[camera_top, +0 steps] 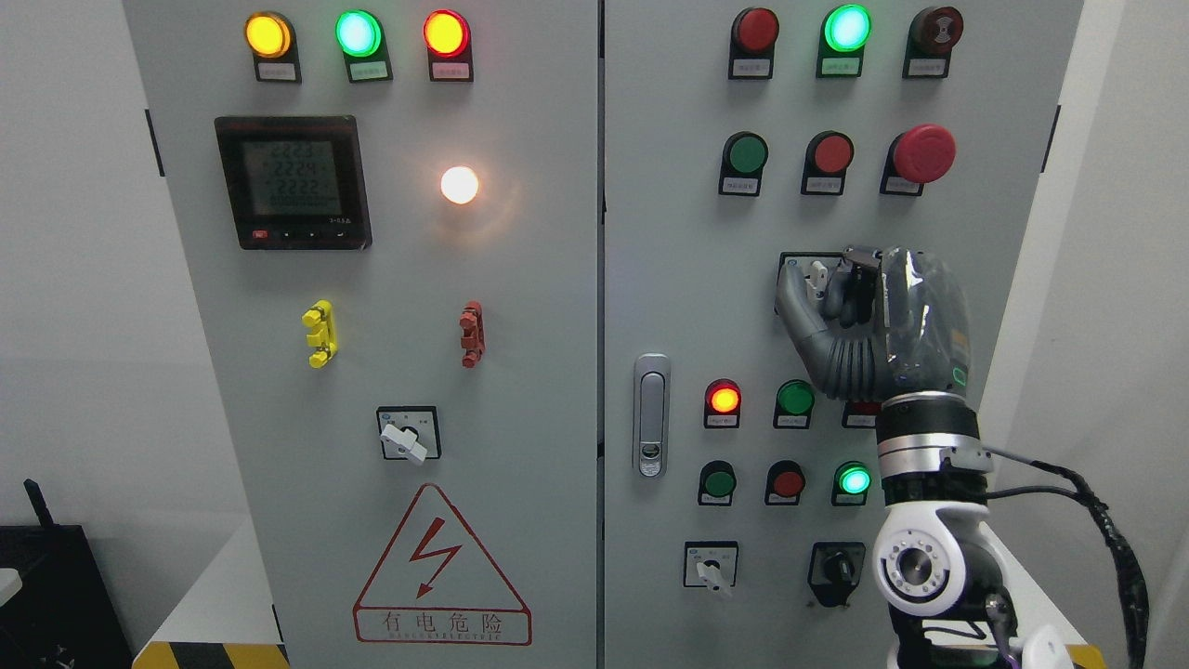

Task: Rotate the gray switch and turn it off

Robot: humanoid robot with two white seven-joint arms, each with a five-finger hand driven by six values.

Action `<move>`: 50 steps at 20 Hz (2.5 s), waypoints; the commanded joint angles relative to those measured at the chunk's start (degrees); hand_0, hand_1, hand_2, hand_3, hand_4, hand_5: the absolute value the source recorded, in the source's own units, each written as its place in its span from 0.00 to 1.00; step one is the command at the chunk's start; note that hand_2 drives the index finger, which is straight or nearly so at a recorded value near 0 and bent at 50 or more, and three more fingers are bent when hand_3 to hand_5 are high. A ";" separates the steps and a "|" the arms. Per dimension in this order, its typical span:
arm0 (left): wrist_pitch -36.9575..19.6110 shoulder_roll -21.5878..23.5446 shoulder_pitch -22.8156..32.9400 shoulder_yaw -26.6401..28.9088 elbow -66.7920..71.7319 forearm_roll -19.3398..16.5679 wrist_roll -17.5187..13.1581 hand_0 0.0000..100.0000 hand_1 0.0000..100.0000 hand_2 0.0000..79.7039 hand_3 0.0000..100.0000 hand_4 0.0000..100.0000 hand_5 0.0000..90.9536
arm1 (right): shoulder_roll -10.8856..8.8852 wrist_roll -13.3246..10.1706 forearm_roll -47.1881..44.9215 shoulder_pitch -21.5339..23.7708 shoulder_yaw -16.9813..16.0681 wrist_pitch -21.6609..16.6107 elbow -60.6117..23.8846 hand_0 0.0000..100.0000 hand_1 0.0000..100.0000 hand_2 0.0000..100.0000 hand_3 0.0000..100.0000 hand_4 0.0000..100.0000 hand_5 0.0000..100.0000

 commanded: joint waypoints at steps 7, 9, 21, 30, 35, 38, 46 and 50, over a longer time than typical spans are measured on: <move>-0.04 -0.03 -0.53 0.44 -1.41 1.14 -0.01 0.12 0.39 0.00 0.00 0.00 0.00 | 0.26 -0.27 -0.04 0.33 -0.06 -0.11 -0.30 0.48 0.43 0.73 1.00 1.00 1.00; -0.03 0.06 -0.53 0.44 -1.41 1.14 -0.01 0.12 0.39 0.00 0.00 0.00 0.00 | 0.17 -0.27 -0.13 0.41 -0.06 -0.20 -0.47 0.48 0.43 0.73 1.00 1.00 1.00; -0.04 0.06 -0.53 0.44 -1.41 1.14 -0.01 0.12 0.39 0.00 0.00 0.00 0.00 | -0.18 -0.45 -0.13 0.59 -0.24 -0.37 -1.97 0.48 0.42 0.73 1.00 1.00 1.00; -0.04 -0.03 -0.53 0.44 -1.41 1.14 -0.01 0.12 0.39 0.00 0.00 0.00 0.00 | -3.25 -1.76 -0.31 2.79 -0.76 -1.51 -4.95 0.48 0.42 0.73 1.00 1.00 1.00; -0.04 0.06 -0.53 0.44 -1.41 1.14 -0.01 0.12 0.39 0.00 0.00 0.00 0.00 | -5.10 -3.96 -0.48 4.89 -1.03 -1.87 -7.06 0.48 0.42 0.73 1.00 1.00 1.00; -0.04 -0.03 -0.53 0.44 -1.41 1.14 -0.01 0.12 0.39 0.00 0.00 0.00 0.00 | -5.28 -5.80 -0.57 5.33 -1.20 -3.26 -7.86 0.44 0.37 0.69 1.00 0.99 1.00; -0.04 -0.03 -0.53 0.44 -1.41 1.14 -0.01 0.12 0.39 0.00 0.00 0.00 0.00 | -5.36 -8.88 -0.66 8.49 -2.52 -10.64 -10.84 0.35 0.27 0.48 0.87 0.81 0.83; -0.04 -0.03 -0.53 0.44 -1.41 1.14 -0.01 0.12 0.39 0.00 0.00 0.00 0.00 | -7.03 -8.88 -0.75 11.48 -4.45 -18.11 -11.11 0.29 0.21 0.40 0.53 0.45 0.38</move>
